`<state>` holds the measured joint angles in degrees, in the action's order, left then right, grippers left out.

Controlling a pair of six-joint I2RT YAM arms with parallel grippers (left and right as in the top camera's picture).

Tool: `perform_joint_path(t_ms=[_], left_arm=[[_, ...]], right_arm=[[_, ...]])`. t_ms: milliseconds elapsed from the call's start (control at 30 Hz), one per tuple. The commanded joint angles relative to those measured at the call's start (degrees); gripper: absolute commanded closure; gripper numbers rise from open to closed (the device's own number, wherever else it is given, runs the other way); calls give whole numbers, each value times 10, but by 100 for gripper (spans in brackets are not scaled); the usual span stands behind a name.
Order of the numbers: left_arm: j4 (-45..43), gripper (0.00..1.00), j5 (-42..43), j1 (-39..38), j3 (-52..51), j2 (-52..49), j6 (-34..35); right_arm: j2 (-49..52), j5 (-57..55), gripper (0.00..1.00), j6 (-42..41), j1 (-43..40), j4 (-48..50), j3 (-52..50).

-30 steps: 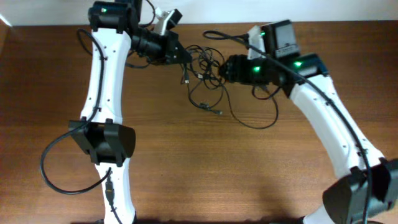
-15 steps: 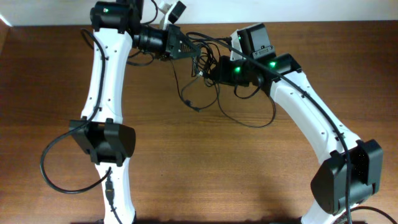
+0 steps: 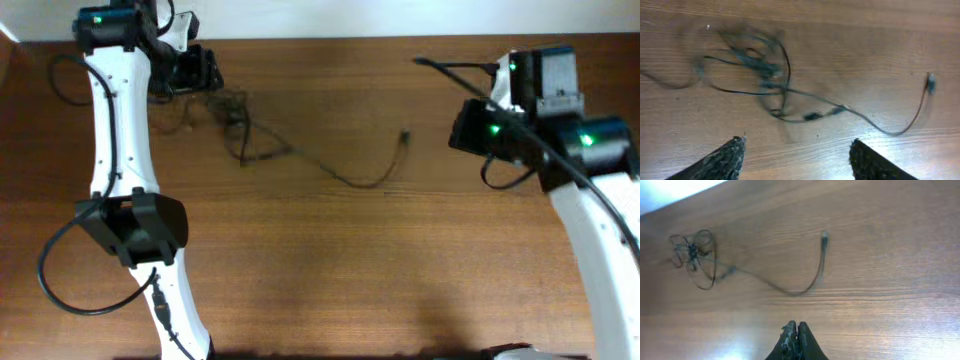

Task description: Untangle cables

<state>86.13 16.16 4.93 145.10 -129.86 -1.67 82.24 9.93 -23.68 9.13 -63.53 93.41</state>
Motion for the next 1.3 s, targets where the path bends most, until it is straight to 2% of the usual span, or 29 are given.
perform_joint_path(t_ms=[0, 67, 133, 167, 233, 267, 300, 367, 433, 533, 667, 800, 933, 967, 1000, 1067, 1100, 1133, 1167, 1200, 1233, 1267], left_arm=[[2, 32, 45, -26, 13, 15, -33], [3, 35, 102, -35, 13, 15, -79], [0, 36, 64, -38, 13, 15, -78], [-4, 38, 35, -38, 12, 14, -78], [-40, 39, -56, -38, 12, 2, -15], [-53, 41, -72, -38, 11, -6, 13], [-61, 49, -77, -38, 10, -16, 32], [-73, 58, -108, -38, 10, -42, 90], [-73, 67, -130, -38, 10, -67, 118], [-81, 67, -176, -37, 10, -115, 156], [-110, 64, -175, -37, 10, -174, 156], [-129, 56, -175, -37, 10, -237, 156], [-144, 58, -175, -37, 10, -265, 156], [-141, 61, -175, -37, 10, -267, 156], [-133, 69, -175, -37, 10, -267, 156], [-97, 100, -174, -37, 10, -267, 156], [-78, 100, -171, -37, 10, -267, 156], [-52, 100, -150, -37, 10, -267, 152], [-43, 100, -98, -38, 13, -267, 107], [-35, 100, -17, -39, 22, -266, 34], [-2, 100, 135, -42, 49, -266, -81], [16, 100, 182, -44, 67, -266, -107]], right_arm=[[-8, 25, 96, 10, 10, -2, -1], [-2, 33, 94, 10, 10, -2, -1], [-2, 33, 84, 11, 10, -2, -1], [-2, 33, 74, 13, 10, -4, -1], [0, 29, 66, 14, 10, -8, -2], [2, 29, 64, 14, 10, -8, -2], [6, 29, 64, 14, 10, -8, -2], [16, 29, 64, 14, 10, -13, -2], [28, 29, 64, 14, 10, -23, -2], [41, 29, 64, 14, 10, -38, -2], [46, 29, 64, 14, 10, -42, -2], [46, 29, 63, 14, 10, -42, -2], [46, 29, 63, 14, 10, -42, -2], [46, 29, 63, 14, 10, -42, -2], [46, 29, 63, 14, 10, -42, -2], [46, 29, 63, 14, 10, -42, -2], [46, 29, 63, 14, 10, -43, -2], [46, 30, 63, 19, 10, -45, -2], [46, 29, 63, 24, 10, -46, -2], [46, 29, 63, 25, 10, -46, -2], [46, 29, 63, 25, 10, -46, -2], [46, 29, 63, 25, 10, -46, -2]])
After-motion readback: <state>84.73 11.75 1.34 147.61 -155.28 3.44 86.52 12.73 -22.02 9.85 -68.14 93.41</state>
